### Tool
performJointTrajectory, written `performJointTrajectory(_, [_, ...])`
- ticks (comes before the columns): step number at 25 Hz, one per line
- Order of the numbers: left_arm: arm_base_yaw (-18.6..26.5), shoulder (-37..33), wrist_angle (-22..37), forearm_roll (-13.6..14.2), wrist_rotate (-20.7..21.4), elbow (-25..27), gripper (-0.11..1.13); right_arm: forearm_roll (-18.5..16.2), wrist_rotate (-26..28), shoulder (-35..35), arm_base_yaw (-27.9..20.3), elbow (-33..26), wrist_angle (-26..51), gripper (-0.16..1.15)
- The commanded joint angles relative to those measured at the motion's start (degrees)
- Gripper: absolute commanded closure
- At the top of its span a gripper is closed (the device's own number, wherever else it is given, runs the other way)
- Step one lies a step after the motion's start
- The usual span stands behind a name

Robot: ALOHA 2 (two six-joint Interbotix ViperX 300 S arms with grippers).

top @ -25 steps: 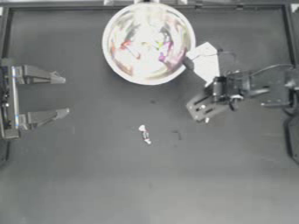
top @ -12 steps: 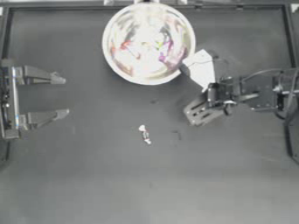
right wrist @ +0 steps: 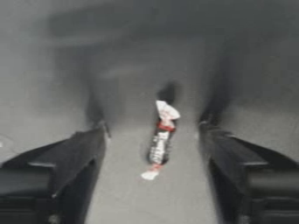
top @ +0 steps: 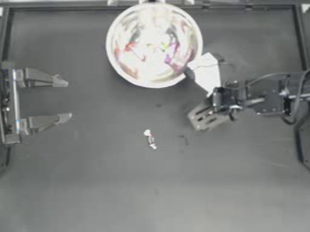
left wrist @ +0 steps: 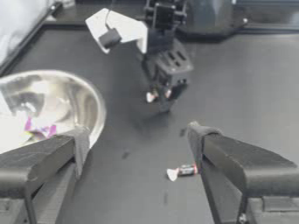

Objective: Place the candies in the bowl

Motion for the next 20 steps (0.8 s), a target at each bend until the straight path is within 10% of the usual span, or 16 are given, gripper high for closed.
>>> performJointTrajectory(1, [0.00,0.09,-0.44,0.00,-0.09,-0.62,0.04,0.09,0.18,-0.70,0.62,-0.62,1.58,0.39])
performJointTrajectory(20, [0.00,0.09,-0.35,-0.09,-0.62,-0.62,0.04,-9.76,0.62,-12.39,-1.85,-5.71,-3.08,0.54])
